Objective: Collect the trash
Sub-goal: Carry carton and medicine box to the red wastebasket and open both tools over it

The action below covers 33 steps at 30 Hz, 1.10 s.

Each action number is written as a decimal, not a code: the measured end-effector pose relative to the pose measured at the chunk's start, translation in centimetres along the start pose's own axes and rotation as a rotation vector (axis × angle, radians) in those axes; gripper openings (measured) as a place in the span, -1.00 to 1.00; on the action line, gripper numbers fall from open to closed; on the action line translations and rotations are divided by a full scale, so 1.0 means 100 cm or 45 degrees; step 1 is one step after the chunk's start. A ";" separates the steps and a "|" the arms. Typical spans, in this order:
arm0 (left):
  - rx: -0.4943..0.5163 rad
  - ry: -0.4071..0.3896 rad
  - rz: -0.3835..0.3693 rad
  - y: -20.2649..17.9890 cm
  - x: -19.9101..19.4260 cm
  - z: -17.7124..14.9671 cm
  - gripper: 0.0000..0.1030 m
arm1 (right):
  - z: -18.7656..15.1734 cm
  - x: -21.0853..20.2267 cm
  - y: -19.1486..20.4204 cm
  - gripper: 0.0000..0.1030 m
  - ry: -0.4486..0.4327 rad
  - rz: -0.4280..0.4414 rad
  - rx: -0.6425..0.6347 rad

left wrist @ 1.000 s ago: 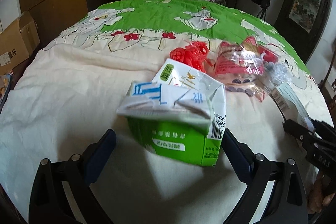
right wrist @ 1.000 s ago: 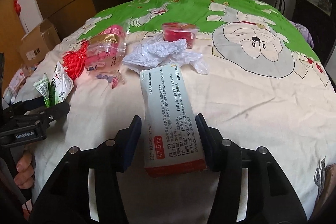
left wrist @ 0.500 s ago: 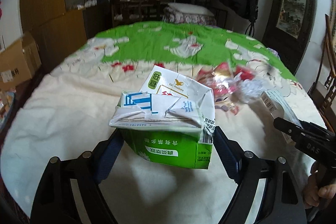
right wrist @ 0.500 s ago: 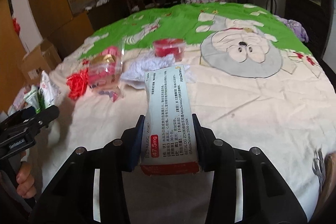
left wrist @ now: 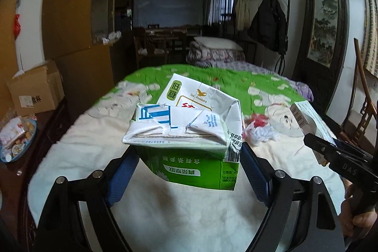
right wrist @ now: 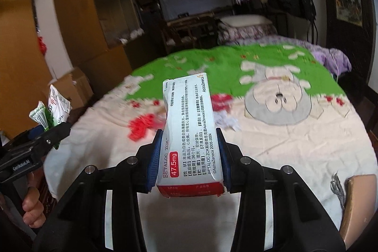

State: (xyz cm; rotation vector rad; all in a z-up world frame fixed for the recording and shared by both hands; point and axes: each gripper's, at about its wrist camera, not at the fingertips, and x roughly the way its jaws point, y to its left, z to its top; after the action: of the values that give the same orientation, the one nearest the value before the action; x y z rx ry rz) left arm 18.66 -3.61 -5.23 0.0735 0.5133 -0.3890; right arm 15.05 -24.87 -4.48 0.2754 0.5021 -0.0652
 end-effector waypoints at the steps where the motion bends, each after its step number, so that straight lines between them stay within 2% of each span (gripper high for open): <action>1: -0.002 -0.013 0.003 0.001 -0.008 0.001 0.64 | 0.002 -0.009 0.006 -0.17 -0.022 0.014 -0.011; 10: -0.064 -0.138 0.048 0.026 -0.097 0.005 0.64 | 0.004 -0.057 0.040 -0.17 -0.097 0.128 -0.045; 19: -0.136 -0.190 0.189 0.070 -0.169 -0.020 0.64 | -0.006 -0.093 0.080 -0.17 -0.118 0.248 -0.096; 26: -0.223 -0.119 0.301 0.125 -0.199 -0.062 0.64 | -0.016 -0.107 0.121 -0.17 -0.096 0.317 -0.185; 33: -0.379 0.048 0.384 0.190 -0.198 -0.116 0.64 | -0.032 -0.098 0.166 -0.17 -0.014 0.403 -0.281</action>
State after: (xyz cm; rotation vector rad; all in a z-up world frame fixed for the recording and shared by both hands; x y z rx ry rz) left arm 4.68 22.62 -6.11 -0.1287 0.5824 -0.0142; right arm 7.13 -8.09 1.66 0.1354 0.4454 0.2948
